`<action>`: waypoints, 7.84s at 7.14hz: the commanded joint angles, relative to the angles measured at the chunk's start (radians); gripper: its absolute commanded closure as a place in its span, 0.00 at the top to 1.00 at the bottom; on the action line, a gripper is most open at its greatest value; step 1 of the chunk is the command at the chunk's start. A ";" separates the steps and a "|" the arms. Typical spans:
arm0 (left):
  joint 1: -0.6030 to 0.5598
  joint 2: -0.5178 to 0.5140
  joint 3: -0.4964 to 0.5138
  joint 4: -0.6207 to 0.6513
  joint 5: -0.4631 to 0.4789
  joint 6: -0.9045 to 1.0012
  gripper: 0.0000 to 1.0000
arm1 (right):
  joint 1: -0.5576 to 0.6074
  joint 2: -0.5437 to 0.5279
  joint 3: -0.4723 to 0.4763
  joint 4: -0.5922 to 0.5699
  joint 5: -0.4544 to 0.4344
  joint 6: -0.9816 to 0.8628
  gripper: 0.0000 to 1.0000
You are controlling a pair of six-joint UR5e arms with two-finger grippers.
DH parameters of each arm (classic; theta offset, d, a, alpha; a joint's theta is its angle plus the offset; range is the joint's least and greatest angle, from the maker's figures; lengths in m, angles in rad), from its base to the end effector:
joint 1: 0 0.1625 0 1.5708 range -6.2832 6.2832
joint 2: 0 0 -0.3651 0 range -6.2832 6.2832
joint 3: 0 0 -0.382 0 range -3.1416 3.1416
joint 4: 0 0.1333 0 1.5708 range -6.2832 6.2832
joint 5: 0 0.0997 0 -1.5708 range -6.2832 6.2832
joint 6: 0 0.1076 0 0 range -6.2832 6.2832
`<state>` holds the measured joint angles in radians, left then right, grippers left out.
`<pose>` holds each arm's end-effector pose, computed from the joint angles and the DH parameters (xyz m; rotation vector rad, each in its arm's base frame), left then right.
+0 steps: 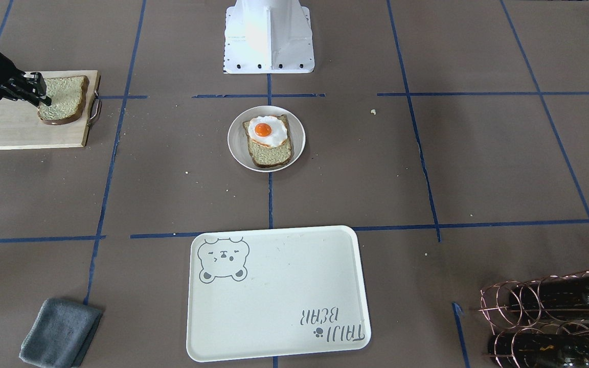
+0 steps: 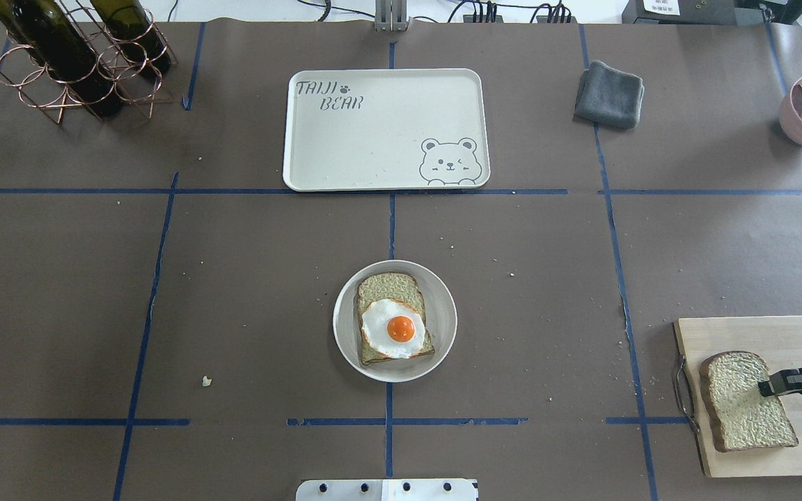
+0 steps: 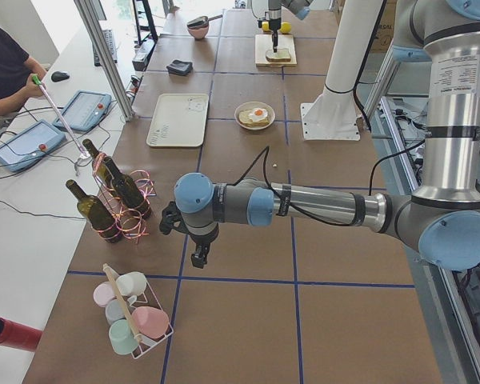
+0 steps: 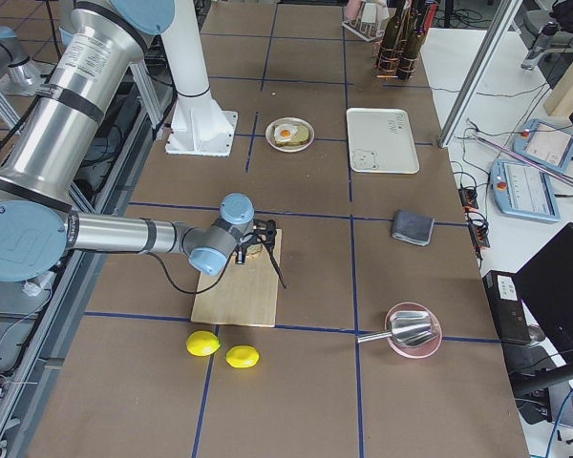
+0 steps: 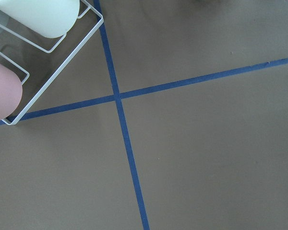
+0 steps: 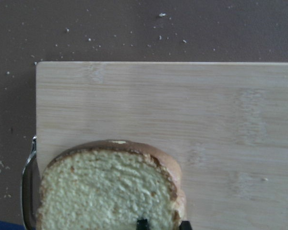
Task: Make sandwich and place on tray
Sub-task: 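Lower the right gripper and grasp the bread slice on the cutting board, then carry the bread slice with the right gripper over the egg on the plate, then lower the slice onto the egg and open the right gripper, then reach the left gripper to the plate rim while the right arm withdraws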
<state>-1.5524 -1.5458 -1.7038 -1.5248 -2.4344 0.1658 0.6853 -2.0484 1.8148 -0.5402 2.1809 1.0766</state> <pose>-0.0428 -0.4754 0.5499 0.1217 0.8582 0.1993 -0.2152 -0.2685 0.5655 -0.0503 -0.9598 -0.0668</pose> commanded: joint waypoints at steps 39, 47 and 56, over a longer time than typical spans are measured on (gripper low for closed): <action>0.859 -0.182 -0.208 -0.672 0.180 -1.597 0.84 | 0.287 0.640 -0.106 -0.034 0.264 0.405 1.00; 1.126 -0.458 0.029 -0.669 0.403 -1.780 0.51 | 0.281 0.602 -0.066 -0.035 0.263 0.407 1.00; 1.129 -0.497 0.082 -0.670 0.457 -1.769 0.30 | 0.280 0.587 -0.051 -0.035 0.263 0.407 1.00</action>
<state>-0.4244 -2.0373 -1.6351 -2.1946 -1.9901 -1.6071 0.9649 -1.4613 1.7630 -0.5752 2.4436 1.4833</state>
